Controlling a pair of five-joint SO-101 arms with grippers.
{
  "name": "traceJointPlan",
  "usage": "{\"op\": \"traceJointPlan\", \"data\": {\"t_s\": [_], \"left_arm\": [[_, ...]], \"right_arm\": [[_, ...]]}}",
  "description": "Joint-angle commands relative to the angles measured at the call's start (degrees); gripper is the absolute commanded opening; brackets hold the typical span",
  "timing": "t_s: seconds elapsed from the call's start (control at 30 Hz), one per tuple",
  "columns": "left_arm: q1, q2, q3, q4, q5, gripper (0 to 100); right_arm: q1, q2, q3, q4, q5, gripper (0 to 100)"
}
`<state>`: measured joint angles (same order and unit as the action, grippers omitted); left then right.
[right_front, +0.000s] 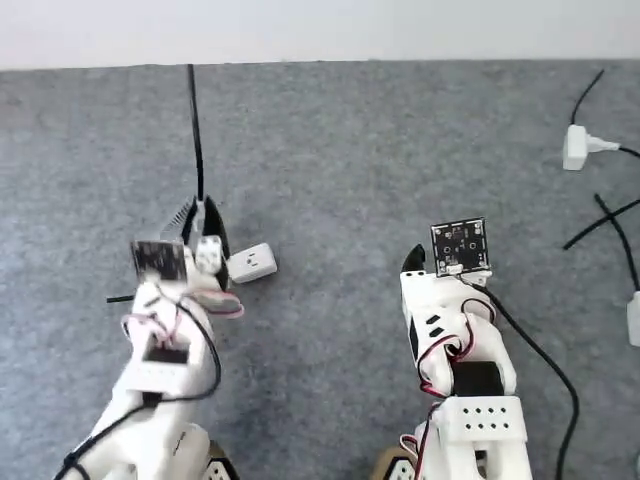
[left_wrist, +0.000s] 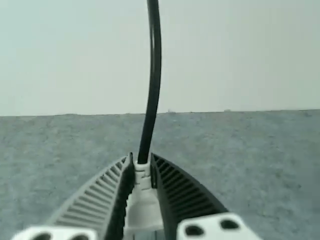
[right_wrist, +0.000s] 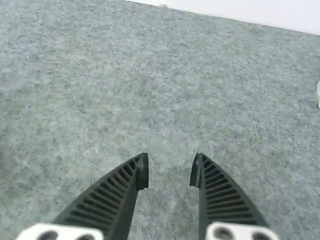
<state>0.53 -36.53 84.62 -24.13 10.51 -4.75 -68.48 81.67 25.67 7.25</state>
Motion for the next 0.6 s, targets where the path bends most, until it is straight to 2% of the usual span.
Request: {"op": "traceJointPlan", "data": {"t_s": [0.0,0.1,0.17,0.27,0.43,0.57], "left_arm": [[-0.7,-0.09,-20.79,36.4,-0.44,1],[-0.09,0.09,-40.66,68.04,-0.88,1],[1.58,0.09,-48.66,78.24,-0.97,1],[3.69,0.09,-50.15,80.0,-0.97,1],[4.13,3.25,-44.18,72.44,-0.97,1],[4.13,13.01,-51.47,76.75,-1.23,1]], "right_arm": [[-0.48,-0.31,-0.35,-1.1,0.62,16.2],[-0.48,-0.31,0.0,-1.36,0.62,16.2],[-0.48,-0.75,0.53,-1.71,0.79,16.2],[-0.48,-0.75,0.53,-1.71,0.79,16.2],[-0.57,-0.66,0.53,-1.8,0.79,16.2],[-2.42,-0.4,0.7,-1.8,0.97,16.2]]}}
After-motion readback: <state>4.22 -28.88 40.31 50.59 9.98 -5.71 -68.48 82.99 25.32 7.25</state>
